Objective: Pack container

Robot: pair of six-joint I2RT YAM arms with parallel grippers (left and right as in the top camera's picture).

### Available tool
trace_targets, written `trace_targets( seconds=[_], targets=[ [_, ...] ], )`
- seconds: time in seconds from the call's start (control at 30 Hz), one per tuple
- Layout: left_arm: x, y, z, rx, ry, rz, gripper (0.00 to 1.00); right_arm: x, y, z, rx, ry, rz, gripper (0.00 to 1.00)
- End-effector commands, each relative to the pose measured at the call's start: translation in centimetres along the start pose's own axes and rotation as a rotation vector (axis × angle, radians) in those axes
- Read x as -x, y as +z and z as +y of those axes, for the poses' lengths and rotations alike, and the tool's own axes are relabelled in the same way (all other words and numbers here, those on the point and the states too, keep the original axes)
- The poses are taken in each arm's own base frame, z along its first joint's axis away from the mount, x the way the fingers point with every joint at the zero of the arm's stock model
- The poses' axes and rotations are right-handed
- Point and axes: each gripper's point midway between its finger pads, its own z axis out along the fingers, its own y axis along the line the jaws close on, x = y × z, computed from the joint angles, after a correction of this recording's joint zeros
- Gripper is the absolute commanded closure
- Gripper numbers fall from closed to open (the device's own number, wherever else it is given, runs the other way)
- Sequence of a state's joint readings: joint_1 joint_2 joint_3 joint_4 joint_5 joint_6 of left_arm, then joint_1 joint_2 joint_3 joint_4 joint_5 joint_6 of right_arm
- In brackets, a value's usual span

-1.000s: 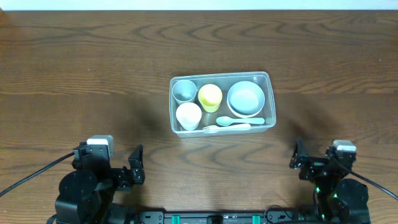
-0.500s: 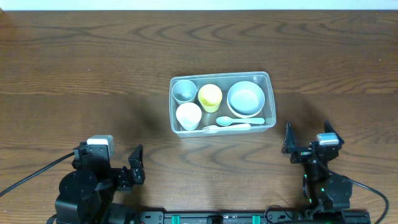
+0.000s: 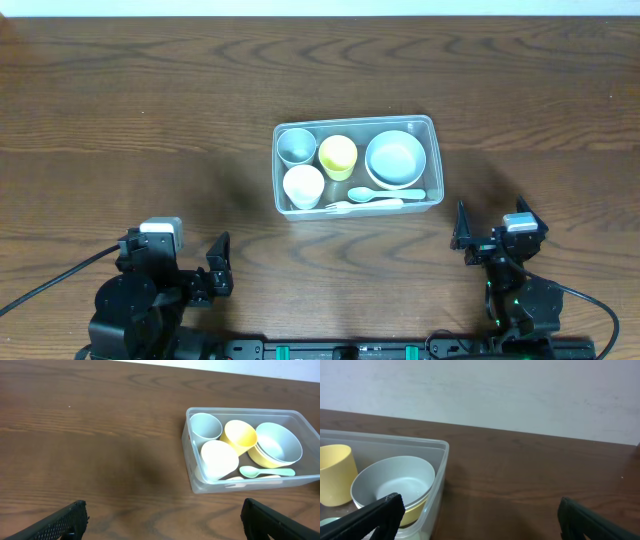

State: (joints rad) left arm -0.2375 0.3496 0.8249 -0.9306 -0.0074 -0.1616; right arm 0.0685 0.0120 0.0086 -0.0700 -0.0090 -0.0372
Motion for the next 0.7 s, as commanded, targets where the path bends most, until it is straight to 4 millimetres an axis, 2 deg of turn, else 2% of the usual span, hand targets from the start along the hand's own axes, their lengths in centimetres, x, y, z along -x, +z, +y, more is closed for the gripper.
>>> trace_targets(
  seconds=[0.0,0.4,0.5,0.67],
  targets=[
    [0.0,0.1,0.3,0.014,-0.018,-0.005,0.02,0.0,0.0,0.5,0.022,-0.006,-0.002,0.01],
    [0.0,0.1,0.3,0.014,-0.018,-0.005,0.02,0.0,0.0,0.5,0.022,-0.006,-0.002,0.01],
    [-0.5,0.0,0.4,0.020,0.055,0.017,0.02,0.0,0.0,0.5,0.022,-0.006,-0.002,0.01],
    [-2.0,0.4,2.3,0.111,0.010,0.067,0.02,0.0,0.0,0.5,0.022,-0.006,-0.002,0.01]
  ],
)
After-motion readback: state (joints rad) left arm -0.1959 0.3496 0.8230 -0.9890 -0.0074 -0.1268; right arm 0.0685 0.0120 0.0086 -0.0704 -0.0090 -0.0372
